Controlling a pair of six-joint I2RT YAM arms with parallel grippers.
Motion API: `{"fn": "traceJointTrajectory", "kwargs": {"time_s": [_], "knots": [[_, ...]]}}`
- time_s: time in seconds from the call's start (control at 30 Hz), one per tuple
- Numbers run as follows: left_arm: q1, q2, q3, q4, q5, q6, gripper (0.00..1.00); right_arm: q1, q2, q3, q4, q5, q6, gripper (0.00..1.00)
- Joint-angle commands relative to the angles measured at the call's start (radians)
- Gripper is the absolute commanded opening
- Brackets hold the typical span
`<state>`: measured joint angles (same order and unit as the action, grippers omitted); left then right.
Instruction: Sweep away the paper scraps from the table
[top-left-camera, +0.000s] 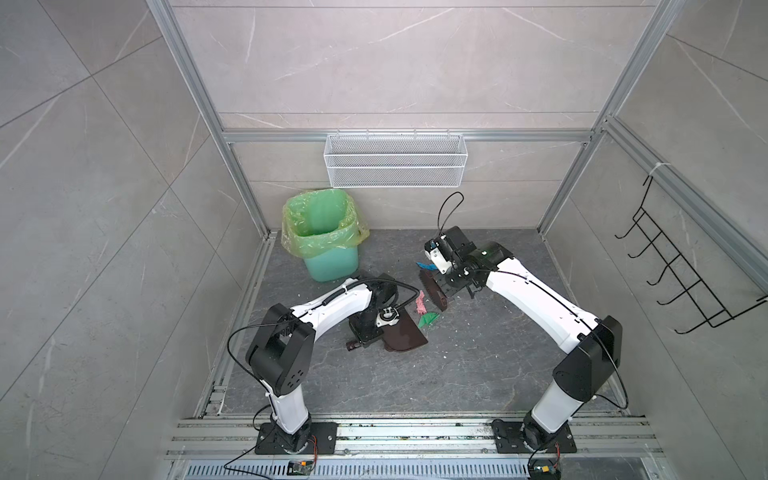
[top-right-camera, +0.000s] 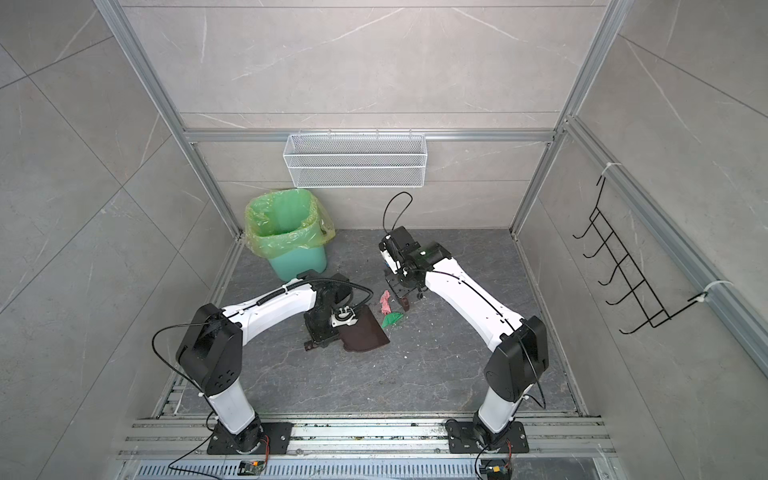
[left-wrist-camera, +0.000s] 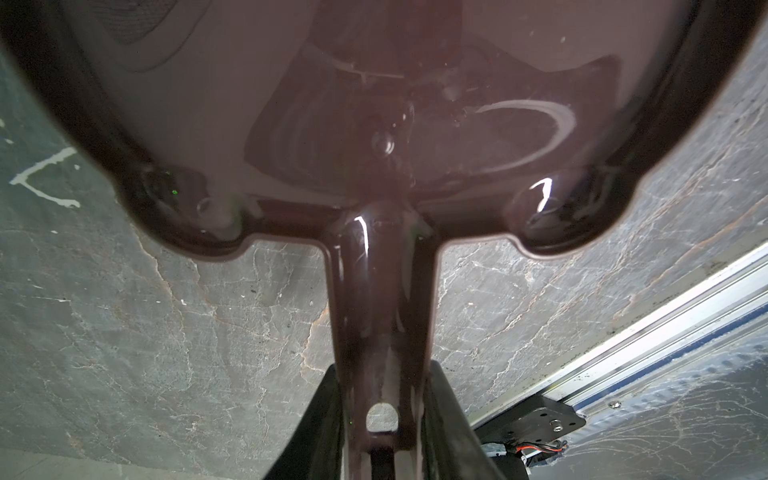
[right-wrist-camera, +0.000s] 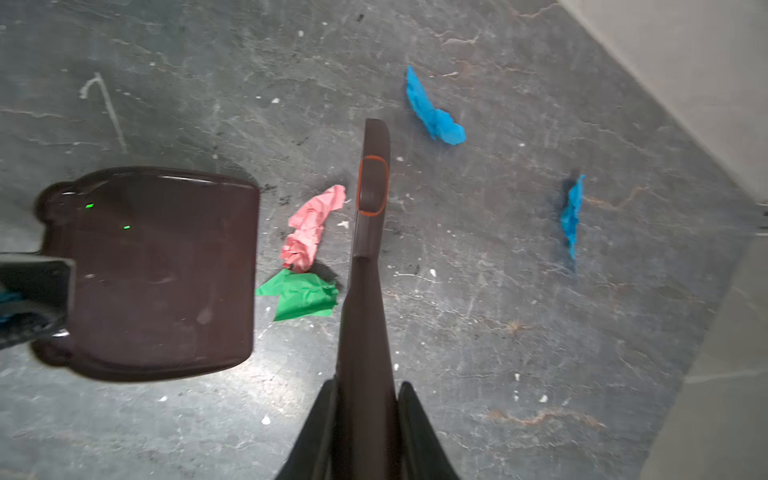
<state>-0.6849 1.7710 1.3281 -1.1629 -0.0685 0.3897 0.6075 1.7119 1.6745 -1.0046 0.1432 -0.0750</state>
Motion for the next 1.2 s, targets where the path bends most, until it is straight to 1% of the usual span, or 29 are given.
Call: {"fn": "traceJointTrajectory", "kwargs": {"time_s": [0.0, 0.13, 0.33, 0.57, 0.73, 0.97, 1.03, 1.17], "knots": [[-0.004, -0.012, -0.001, -0.037, 0.005, -0.006, 0.00, 0.001, -0.032, 0.003, -0.040, -0.084, -0.010, 0.00], [-0.003, -0.057, -0.008, -0.060, -0.024, 0.003, 0.00, 0.001, -0.049, -0.022, -0.034, -0.049, -0.009, 0.00], [-0.003, -0.116, 0.008, -0.059, 0.023, 0.002, 0.00, 0.001, -0.039, -0.022, -0.026, -0.033, 0.002, 0.00], [-0.001, -0.192, -0.019, -0.063, 0.045, 0.011, 0.00, 0.000, -0.066, -0.055, -0.015, 0.006, 0.006, 0.00], [0.004, -0.190, -0.059, -0.106, -0.009, 0.010, 0.00, 0.000, -0.079, -0.061, -0.025, 0.050, 0.012, 0.00], [0.005, -0.185, -0.097, -0.093, -0.011, 0.006, 0.00, 0.000, -0.074, -0.024, -0.123, 0.119, 0.012, 0.00], [0.005, -0.167, -0.095, -0.084, -0.009, 0.005, 0.00, 0.001, -0.075, -0.013, -0.165, 0.113, 0.013, 0.00], [0.004, -0.118, -0.084, -0.064, 0.005, 0.012, 0.00, 0.004, -0.075, -0.017, -0.226, 0.031, 0.008, 0.00]]}}
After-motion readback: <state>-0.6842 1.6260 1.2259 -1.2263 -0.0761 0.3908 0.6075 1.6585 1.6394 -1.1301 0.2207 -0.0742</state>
